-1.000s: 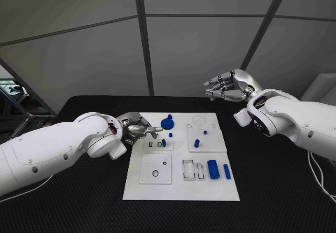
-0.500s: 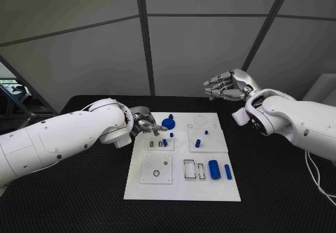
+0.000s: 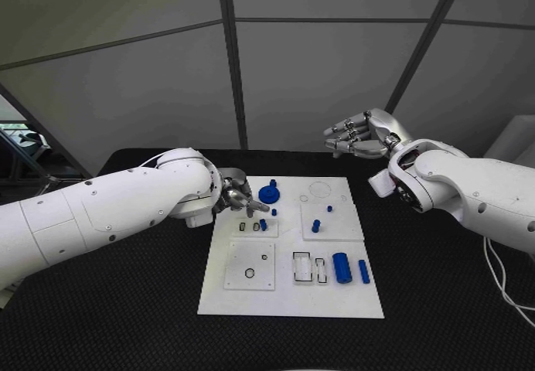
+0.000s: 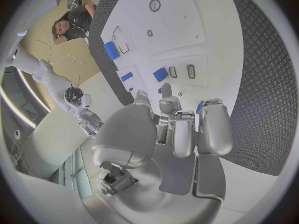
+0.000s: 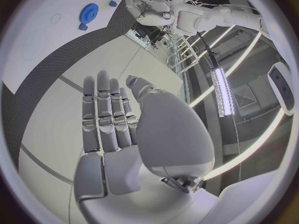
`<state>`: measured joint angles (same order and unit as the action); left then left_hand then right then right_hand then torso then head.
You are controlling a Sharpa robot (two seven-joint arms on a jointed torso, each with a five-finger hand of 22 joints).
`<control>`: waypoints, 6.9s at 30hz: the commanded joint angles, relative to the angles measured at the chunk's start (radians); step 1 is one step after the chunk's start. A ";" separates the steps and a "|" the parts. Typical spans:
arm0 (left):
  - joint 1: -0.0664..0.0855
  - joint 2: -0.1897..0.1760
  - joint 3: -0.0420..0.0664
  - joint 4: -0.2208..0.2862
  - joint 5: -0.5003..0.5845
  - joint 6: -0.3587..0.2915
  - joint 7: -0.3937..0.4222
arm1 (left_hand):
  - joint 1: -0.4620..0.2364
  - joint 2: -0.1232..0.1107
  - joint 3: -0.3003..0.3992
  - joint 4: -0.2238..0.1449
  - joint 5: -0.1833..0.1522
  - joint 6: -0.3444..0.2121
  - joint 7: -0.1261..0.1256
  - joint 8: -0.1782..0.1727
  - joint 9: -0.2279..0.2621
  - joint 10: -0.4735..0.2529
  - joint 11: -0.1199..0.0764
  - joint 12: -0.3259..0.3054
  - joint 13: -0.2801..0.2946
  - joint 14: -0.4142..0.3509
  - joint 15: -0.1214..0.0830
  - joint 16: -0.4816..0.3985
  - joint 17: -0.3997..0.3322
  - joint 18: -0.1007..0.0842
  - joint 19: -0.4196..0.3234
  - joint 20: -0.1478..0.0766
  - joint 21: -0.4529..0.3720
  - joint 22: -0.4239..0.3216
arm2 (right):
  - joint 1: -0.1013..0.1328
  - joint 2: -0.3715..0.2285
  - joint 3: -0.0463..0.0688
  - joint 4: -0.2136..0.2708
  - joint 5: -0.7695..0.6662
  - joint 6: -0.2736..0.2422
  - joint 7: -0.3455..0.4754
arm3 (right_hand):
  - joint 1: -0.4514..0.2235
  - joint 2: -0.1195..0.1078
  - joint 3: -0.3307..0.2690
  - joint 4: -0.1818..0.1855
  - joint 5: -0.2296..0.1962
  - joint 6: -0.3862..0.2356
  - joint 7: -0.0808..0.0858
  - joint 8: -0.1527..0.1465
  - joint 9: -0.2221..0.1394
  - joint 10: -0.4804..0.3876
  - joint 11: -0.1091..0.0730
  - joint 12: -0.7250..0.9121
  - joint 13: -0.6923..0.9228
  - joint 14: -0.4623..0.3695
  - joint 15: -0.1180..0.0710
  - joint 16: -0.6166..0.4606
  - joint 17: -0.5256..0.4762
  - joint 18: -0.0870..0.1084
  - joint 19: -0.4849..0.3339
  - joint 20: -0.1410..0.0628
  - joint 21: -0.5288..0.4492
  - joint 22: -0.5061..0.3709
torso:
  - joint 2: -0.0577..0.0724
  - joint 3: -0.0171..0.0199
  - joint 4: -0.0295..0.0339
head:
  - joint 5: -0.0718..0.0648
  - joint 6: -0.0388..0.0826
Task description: Assemble the parts on the task board
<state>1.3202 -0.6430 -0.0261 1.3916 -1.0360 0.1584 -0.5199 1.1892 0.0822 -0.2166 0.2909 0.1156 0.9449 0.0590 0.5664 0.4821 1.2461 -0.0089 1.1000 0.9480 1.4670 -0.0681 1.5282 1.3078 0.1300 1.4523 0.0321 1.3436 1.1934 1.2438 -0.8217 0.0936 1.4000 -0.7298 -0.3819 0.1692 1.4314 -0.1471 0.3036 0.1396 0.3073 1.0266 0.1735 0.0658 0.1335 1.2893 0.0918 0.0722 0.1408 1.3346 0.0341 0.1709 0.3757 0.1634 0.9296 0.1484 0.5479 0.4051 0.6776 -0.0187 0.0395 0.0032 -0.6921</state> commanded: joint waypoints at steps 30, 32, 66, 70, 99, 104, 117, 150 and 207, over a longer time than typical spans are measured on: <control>0.006 0.087 -0.026 -0.094 -0.025 0.069 -0.022 | 0.018 0.012 -0.014 -0.006 -0.004 -0.021 0.001 0.018 0.036 0.015 -0.002 0.039 0.042 0.101 -0.005 0.036 0.255 -0.071 0.026 0.000 0.041 0.063 | 0.002 0.019 0.000 -0.020 -0.011 -0.012 -0.023 | -0.027 -0.006 -0.012 0.008 0.011 -0.047 0.023 -0.002 -0.008 -0.057 0.029 -0.008 -0.037 -0.033 0.029 -0.067 -0.020 0.015 -0.026 0.027 -0.060 -0.030 | 0.001 -0.0004 -0.0007 | -0.003 -0.018; 0.005 0.091 -0.029 -0.099 -0.025 0.071 -0.023 | 0.018 0.012 -0.014 -0.006 -0.004 -0.021 0.001 0.018 0.036 0.015 -0.002 0.039 0.042 0.101 -0.005 0.036 0.255 -0.071 0.026 0.000 0.041 0.063 | 0.002 0.020 0.000 -0.020 -0.011 -0.013 -0.023 | -0.028 -0.006 -0.013 0.009 0.010 -0.049 0.023 -0.002 -0.008 -0.059 0.030 -0.008 -0.038 -0.034 0.030 -0.069 -0.021 0.015 -0.026 0.028 -0.062 -0.031 | 0.001 0.0000 -0.0019 | -0.002 -0.019; 0.003 0.129 -0.038 -0.135 -0.025 0.117 -0.027 | 0.038 0.017 -0.012 -0.012 -0.003 -0.026 0.000 0.024 0.053 0.015 -0.003 0.044 0.048 0.103 -0.005 0.041 0.261 -0.073 0.029 0.000 0.049 0.077 | 0.002 0.027 0.000 -0.024 -0.011 0.000 -0.034 | -0.032 -0.005 -0.016 0.012 0.010 -0.054 0.026 -0.001 -0.008 -0.067 0.033 -0.007 -0.043 -0.037 0.033 -0.076 -0.024 0.016 -0.027 0.032 -0.072 -0.037 | 0.001 -0.0001 -0.0010 | -0.006 -0.027; 0.003 0.132 -0.039 -0.138 -0.025 0.120 -0.028 | 0.042 0.017 -0.012 -0.013 -0.003 -0.027 0.000 0.025 0.056 0.015 -0.003 0.044 0.048 0.103 -0.005 0.041 0.261 -0.073 0.029 0.000 0.049 0.077 | 0.002 0.029 0.000 -0.025 -0.011 0.002 -0.035 | -0.032 -0.005 -0.016 0.012 0.010 -0.054 0.026 -0.001 -0.008 -0.067 0.033 -0.007 -0.044 -0.038 0.033 -0.077 -0.024 0.016 -0.027 0.032 -0.072 -0.037 | 0.001 0.0001 -0.0001 | -0.006 -0.028; 0.001 0.140 -0.047 -0.145 -0.025 0.120 -0.026 | 0.107 0.045 0.019 -0.041 -0.001 -0.037 0.000 0.029 0.086 0.009 -0.003 0.043 0.048 0.103 -0.005 0.041 0.262 -0.073 0.026 0.001 0.052 0.083 | 0.002 0.036 -0.002 -0.024 -0.011 0.029 -0.051 | -0.031 -0.003 -0.016 0.011 0.014 -0.057 0.027 -0.001 -0.008 -0.071 0.034 -0.006 -0.047 -0.040 0.035 -0.081 -0.025 0.016 -0.028 0.034 -0.078 -0.041 | 0.002 0.0000 -0.0001 | -0.008 -0.031; 0.001 0.136 -0.047 -0.139 -0.024 0.107 -0.026 | 0.147 0.067 0.053 -0.063 0.001 -0.043 -0.003 0.027 0.095 0.007 -0.006 0.041 0.048 0.103 -0.007 0.040 0.260 -0.073 0.024 -0.001 0.051 0.084 | 0.002 0.039 -0.002 -0.029 -0.012 0.036 -0.055 | -0.030 -0.003 -0.015 0.011 0.016 -0.058 0.027 -0.001 -0.008 -0.072 0.035 -0.005 -0.048 -0.041 0.035 -0.083 -0.026 0.016 -0.028 0.034 -0.080 -0.042 | 0.002 -0.0007 -0.0002 | -0.008 -0.032; 0.001 0.119 -0.047 -0.126 0.049 0.090 -0.025 | 0.287 0.080 0.214 -0.151 0.012 -0.074 -0.012 0.011 0.114 -0.010 -0.016 0.026 0.043 0.100 -0.017 0.034 0.253 -0.070 0.017 -0.011 0.044 0.078 | 0.001 0.042 -0.007 -0.035 -0.016 0.048 -0.060 | -0.026 -0.001 -0.014 0.009 0.024 -0.058 0.027 0.001 -0.007 -0.072 0.035 -0.003 -0.050 -0.046 0.037 -0.090 -0.029 0.017 -0.029 0.036 -0.088 -0.046 | 0.002 -0.0004 0.0001 | -0.009 -0.038; -0.018 0.003 -0.048 0.014 0.070 -0.185 -0.012 | 0.045 -0.177 0.890 -0.202 -0.001 -0.087 -0.006 0.064 0.225 0.007 -0.011 0.021 0.028 0.099 -0.012 0.031 0.250 -0.071 0.020 -0.005 0.039 0.097 | 0.001 0.043 -0.012 -0.057 -0.025 0.053 -0.055 | -0.025 0.000 -0.011 0.009 0.045 -0.060 0.028 0.001 -0.006 -0.073 0.036 -0.001 -0.054 -0.046 0.037 -0.095 -0.031 0.017 -0.027 0.038 -0.096 -0.050 | 0.000 0.0018 0.0032 | 0.004 -0.055; -0.065 0.012 -0.048 0.028 -0.148 -0.125 -0.028 | -0.002 -0.204 0.956 -0.235 0.008 -0.087 -0.011 0.086 0.251 0.031 -0.016 0.048 0.051 0.100 -0.016 0.033 0.252 -0.074 0.026 -0.009 0.047 0.113 | 0.000 0.042 -0.012 -0.052 -0.035 0.069 -0.066 | -0.034 0.000 -0.014 0.015 0.048 -0.061 0.029 0.001 -0.006 -0.075 0.037 0.000 -0.056 -0.045 0.039 -0.098 -0.032 0.017 -0.026 0.039 -0.101 -0.053 | 0.002 0.0006 0.0028 | 0.003 -0.060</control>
<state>1.2551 -0.6312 -0.0740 1.4187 -1.1615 0.0070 -0.5400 1.1876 -0.1221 0.5977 0.1914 0.1195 0.8573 0.0574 0.6477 0.7312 1.2659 -0.0215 1.1432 0.9975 1.4655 -0.0802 1.5647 1.3074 0.1297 1.4649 0.0305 1.3847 1.3055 1.2425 -0.7796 0.0811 1.3456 -0.7700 -0.3230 0.1023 1.4050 -0.1470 0.2929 0.1503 0.3513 0.9747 0.2036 0.0658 0.1270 1.2219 0.1304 0.0683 0.0859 1.2954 0.0732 0.0788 0.3445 0.1631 0.9028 0.1822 0.4518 0.3526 0.6796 -0.0175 0.0411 0.0071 -0.7517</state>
